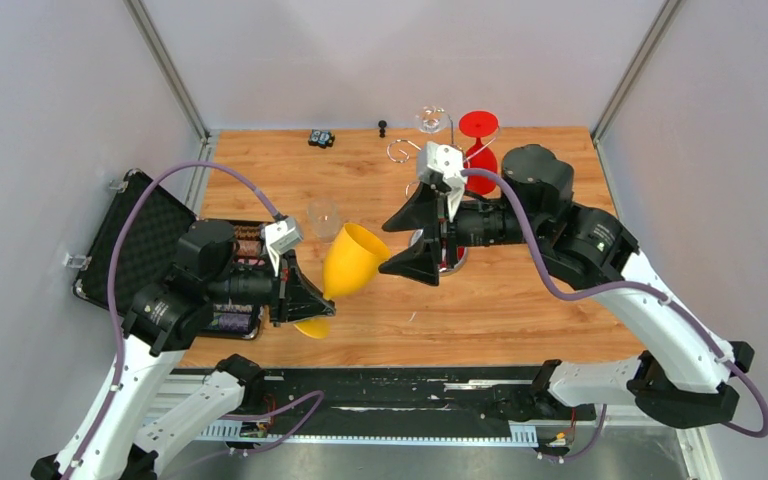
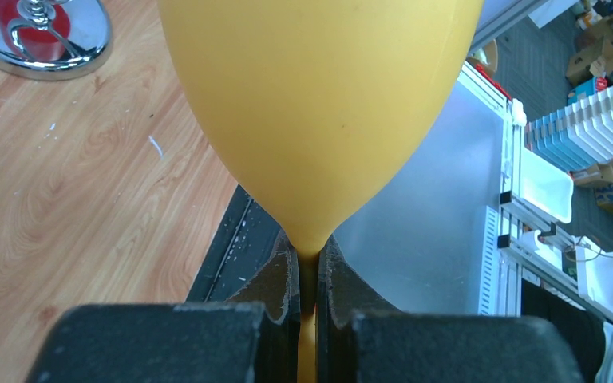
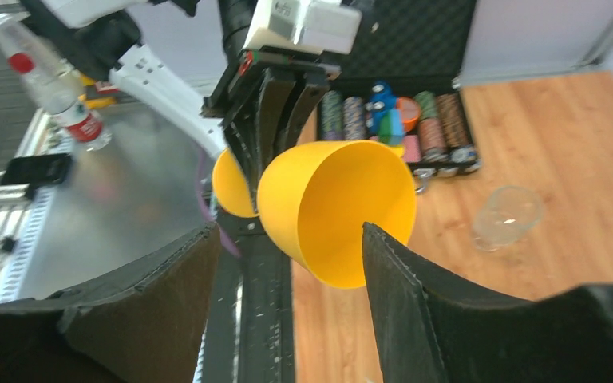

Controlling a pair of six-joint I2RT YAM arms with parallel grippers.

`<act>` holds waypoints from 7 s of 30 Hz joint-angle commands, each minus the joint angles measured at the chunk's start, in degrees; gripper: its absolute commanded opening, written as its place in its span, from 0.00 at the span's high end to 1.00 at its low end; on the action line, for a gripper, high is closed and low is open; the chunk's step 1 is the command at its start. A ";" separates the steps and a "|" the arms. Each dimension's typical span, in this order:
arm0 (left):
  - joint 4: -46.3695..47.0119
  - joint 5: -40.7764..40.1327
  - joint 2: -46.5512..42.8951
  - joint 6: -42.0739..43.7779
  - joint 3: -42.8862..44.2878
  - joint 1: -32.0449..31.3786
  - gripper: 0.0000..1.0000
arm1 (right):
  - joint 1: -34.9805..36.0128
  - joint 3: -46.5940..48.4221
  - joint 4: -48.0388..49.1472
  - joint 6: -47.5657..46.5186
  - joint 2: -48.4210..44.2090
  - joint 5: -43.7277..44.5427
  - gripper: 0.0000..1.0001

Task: Take the wine glass off the wine glass rack
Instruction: Place the wine glass at the center of the board, then adjust the wine rack at the center of the board.

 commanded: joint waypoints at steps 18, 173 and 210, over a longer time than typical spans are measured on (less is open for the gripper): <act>0.75 4.41 -2.29 2.33 -0.69 -0.21 1.00 | -2.11 3.13 -4.32 4.66 6.73 -23.81 0.47; -2.36 -14.46 -7.02 1.18 -1.45 -8.99 0.00 | -70.17 -32.62 -12.92 19.13 5.54 39.19 0.90; -3.68 -16.72 -2.73 -0.23 -0.17 -9.17 0.00 | -68.46 -5.69 -12.13 18.13 -9.01 3.06 0.45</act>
